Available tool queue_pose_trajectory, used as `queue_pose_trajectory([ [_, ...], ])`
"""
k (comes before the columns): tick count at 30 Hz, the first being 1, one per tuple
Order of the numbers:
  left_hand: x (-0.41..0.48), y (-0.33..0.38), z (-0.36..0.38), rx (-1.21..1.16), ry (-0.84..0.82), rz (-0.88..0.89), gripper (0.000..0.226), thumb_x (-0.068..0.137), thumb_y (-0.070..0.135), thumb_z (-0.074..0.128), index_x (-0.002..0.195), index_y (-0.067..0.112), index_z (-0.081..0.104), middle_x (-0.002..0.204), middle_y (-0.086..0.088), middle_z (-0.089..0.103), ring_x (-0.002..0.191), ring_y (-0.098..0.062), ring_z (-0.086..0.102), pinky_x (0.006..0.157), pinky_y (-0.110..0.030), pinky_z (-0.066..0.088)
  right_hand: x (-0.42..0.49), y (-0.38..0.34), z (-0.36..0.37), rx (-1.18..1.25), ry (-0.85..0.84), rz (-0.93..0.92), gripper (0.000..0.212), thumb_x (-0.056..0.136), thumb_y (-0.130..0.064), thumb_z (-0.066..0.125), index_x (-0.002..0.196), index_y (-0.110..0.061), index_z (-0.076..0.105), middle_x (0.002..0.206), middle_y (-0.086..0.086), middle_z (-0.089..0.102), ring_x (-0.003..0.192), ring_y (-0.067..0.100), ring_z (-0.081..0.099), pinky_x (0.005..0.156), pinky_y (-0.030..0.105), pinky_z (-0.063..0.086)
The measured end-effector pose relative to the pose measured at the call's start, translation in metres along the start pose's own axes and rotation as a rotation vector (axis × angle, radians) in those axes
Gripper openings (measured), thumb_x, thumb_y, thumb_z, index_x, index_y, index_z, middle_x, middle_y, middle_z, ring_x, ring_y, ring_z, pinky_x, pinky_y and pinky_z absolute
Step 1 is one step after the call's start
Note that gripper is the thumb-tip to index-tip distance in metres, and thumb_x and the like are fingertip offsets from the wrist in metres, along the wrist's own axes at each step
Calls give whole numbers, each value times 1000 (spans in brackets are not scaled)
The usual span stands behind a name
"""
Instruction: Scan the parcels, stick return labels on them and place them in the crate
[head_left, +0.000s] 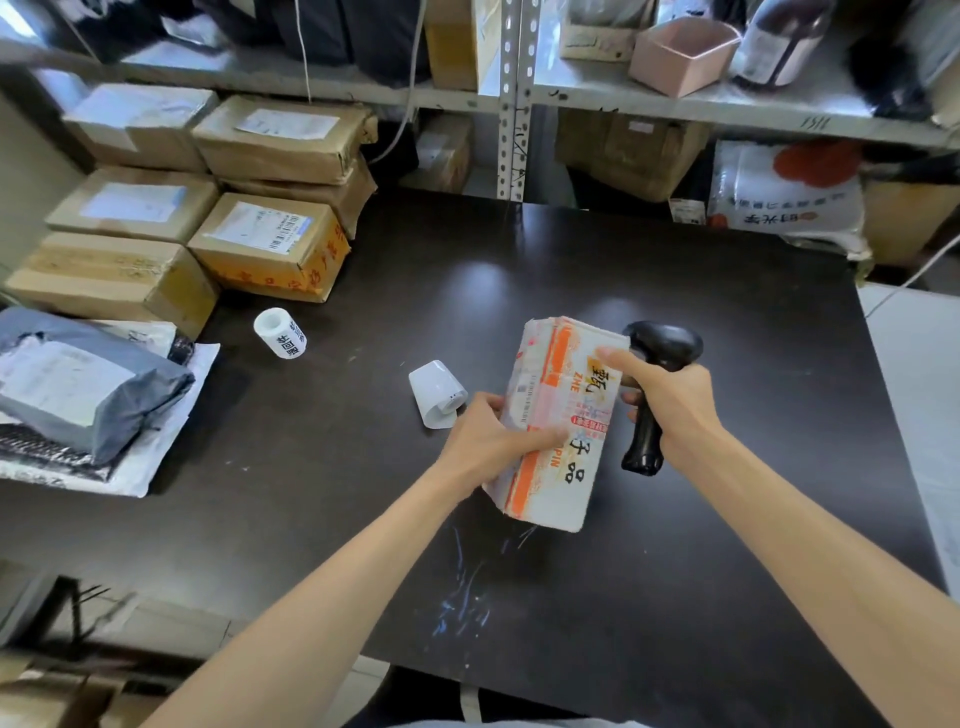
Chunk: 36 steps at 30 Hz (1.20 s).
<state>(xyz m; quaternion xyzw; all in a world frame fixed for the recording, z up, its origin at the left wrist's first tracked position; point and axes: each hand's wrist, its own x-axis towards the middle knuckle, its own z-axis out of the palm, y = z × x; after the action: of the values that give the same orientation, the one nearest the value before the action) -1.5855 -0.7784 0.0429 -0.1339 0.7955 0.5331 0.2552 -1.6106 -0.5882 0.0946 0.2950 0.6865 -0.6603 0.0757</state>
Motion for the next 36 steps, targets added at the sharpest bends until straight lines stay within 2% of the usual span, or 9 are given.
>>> queue_pose_trajectory([
  [3,-5,4,8,217,197,150,82,54,69,79,111,30,36,102,16,52,88,-2,57,61,-16,42,1,0,0,34,53,27,53,59,-41,90,94,-7,68,71,3,64,50,10,54,47,25,45],
  [7,-9,10,4,441,352,349,84,53,60,82,114,23,37,110,6,48,98,-11,51,70,-24,41,3,-9,-10,74,63,46,57,56,-50,88,93,-14,64,71,2,67,53,12,61,54,26,49],
  [11,-8,13,0,611,309,480,94,55,55,83,128,18,38,120,2,47,105,-17,48,85,-33,47,6,-16,-18,-54,-66,94,53,65,-42,86,100,-12,62,61,-2,71,47,7,65,50,24,47],
  [15,-2,12,3,668,303,552,99,56,57,83,134,18,36,126,3,47,108,-16,46,92,-33,43,9,-11,-24,-162,-166,137,48,69,-31,86,106,-7,65,78,2,76,66,13,74,56,25,53],
  [18,2,8,1,663,289,599,100,56,58,83,136,20,36,128,4,47,111,-15,45,95,-32,41,10,-3,-27,-116,-130,143,43,70,-27,85,103,-7,66,77,3,76,62,12,73,41,19,47],
  [22,9,11,-4,654,245,622,106,59,60,82,144,20,32,137,2,43,122,-16,41,107,-35,33,13,9,-28,-10,-45,139,36,70,-26,85,96,-9,67,71,2,75,53,9,70,37,17,44],
  [27,14,24,-18,707,112,565,98,59,67,78,138,25,38,129,7,48,114,-12,47,97,-31,41,20,9,-38,-54,-76,61,35,69,-24,85,95,-7,68,68,0,74,52,8,68,39,19,45],
  [31,18,35,-24,410,-111,363,54,72,51,80,116,32,55,111,15,59,101,-8,61,77,-17,48,31,-2,-52,-261,-169,-38,37,69,-18,85,100,-6,70,83,9,76,84,35,72,77,50,56],
  [36,20,36,-31,163,-423,144,58,82,38,74,134,27,50,127,8,59,116,-12,57,98,-32,48,39,-19,-59,-468,-353,-133,34,71,-9,81,103,-6,68,84,7,76,80,28,74,79,47,57],
])
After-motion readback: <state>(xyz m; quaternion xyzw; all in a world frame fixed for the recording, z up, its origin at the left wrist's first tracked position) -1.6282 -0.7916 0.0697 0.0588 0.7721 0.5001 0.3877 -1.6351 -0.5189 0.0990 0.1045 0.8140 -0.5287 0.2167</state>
